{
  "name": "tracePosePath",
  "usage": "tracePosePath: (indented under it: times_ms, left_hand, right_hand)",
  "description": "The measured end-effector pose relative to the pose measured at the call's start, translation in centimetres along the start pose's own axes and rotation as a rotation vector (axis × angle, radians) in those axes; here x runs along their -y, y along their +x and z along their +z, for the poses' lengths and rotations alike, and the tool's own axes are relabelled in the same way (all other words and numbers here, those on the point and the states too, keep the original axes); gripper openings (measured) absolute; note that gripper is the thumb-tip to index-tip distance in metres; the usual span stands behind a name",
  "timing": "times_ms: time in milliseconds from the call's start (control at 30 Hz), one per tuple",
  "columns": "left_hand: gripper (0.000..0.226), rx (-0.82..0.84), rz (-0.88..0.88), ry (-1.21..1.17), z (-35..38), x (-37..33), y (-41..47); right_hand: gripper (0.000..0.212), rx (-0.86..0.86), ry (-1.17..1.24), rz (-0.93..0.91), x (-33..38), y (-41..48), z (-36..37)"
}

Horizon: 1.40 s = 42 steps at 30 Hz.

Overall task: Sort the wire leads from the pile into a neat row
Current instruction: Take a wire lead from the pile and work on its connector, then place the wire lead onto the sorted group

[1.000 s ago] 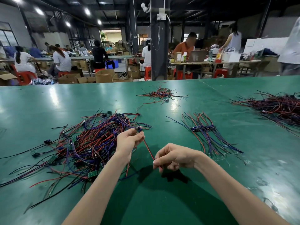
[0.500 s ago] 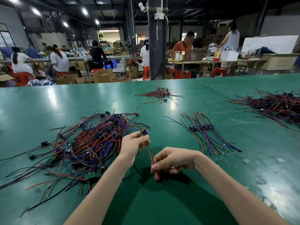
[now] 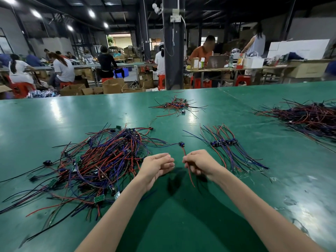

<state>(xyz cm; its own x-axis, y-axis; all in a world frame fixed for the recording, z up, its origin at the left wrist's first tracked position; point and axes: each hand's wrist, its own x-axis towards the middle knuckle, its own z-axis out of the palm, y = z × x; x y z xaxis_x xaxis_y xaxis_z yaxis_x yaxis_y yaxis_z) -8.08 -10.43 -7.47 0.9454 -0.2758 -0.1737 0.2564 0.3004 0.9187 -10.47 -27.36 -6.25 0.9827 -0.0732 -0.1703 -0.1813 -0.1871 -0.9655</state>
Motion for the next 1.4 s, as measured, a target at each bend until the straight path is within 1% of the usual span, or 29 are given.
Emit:
tracePosePath:
  times_ms: [33,100,233,300,433,500,533,600,733,867,933,1033,1167,1267,1333,1400]
  left_hand:
    - [0.012,0.002,-0.007,-0.007,0.0,-0.1,0.0]
    - [0.013,0.005,-0.018,-0.011,-0.1,-0.1,0.0]
    - [0.015,0.009,-0.03,-0.007,-0.2,-0.2,-0.1]
    - [0.015,0.01,-0.031,-0.003,-0.2,-0.2,-0.1]
    - [0.015,0.013,-0.03,0.007,-0.3,-0.3,-0.1]
    - [0.015,0.016,-0.029,0.019,-0.3,-0.3,0.0]
    - [0.015,0.016,-0.029,0.025,-0.2,-0.3,-0.1]
    - [0.015,0.015,-0.028,0.029,-0.2,-0.2,-0.1]
    - [0.014,0.013,-0.031,0.027,-0.2,-0.2,0.0]
    - [0.013,0.009,-0.028,0.035,-0.2,-0.2,0.0]
    - [0.014,0.006,-0.03,0.036,-0.2,-0.2,0.0]
    - [0.013,0.005,-0.025,0.043,-0.1,-0.1,-0.1]
    - [0.015,-0.003,-0.007,0.054,0.2,-0.2,-0.3]
    - [0.016,-0.003,0.01,0.115,0.3,-0.2,-0.5]
    - [0.019,-0.016,0.053,0.185,0.3,-0.4,-0.5]
    - [0.022,-0.088,0.178,0.322,-0.1,-0.9,-0.4]
  right_hand:
    - [0.02,-0.075,-0.059,0.015,-0.1,0.2,-0.7]
    - [0.018,-0.173,-0.212,0.057,-0.3,0.5,-2.3]
    - [0.019,-0.247,-0.644,0.086,-0.1,0.3,-4.2]
    - [0.018,-0.299,-0.822,0.08,-0.3,0.3,-4.3]
    - [0.032,-0.443,-1.025,0.005,-0.7,0.6,-3.8]
    - [0.037,-0.488,-1.059,-0.088,-0.9,0.9,-3.6]
    - [0.038,-0.481,-1.059,-0.145,-1.2,1.1,-3.5]
    - [0.042,-0.408,-1.062,-0.236,-1.7,1.5,-3.3]
    - [0.052,-0.227,-1.119,-0.305,-2.8,2.1,-2.8]
    - [0.055,-0.173,-1.149,-0.348,-3.3,2.8,-2.6]
    - [0.057,-0.179,-1.163,-0.326,-3.5,3.1,-2.8]
    - [0.06,-0.201,-1.217,-0.244,-3.7,3.5,-3.5]
    - [0.066,-0.286,-1.258,-0.127,-3.9,3.8,-4.8]
    - [0.063,-0.32,-1.25,-0.074,-4.1,3.9,-5.9]
    - [0.061,-0.324,-1.236,-0.053,-4.2,3.9,-6.4]
    - [0.061,-0.333,-1.234,-0.043,-4.2,3.7,-6.7]
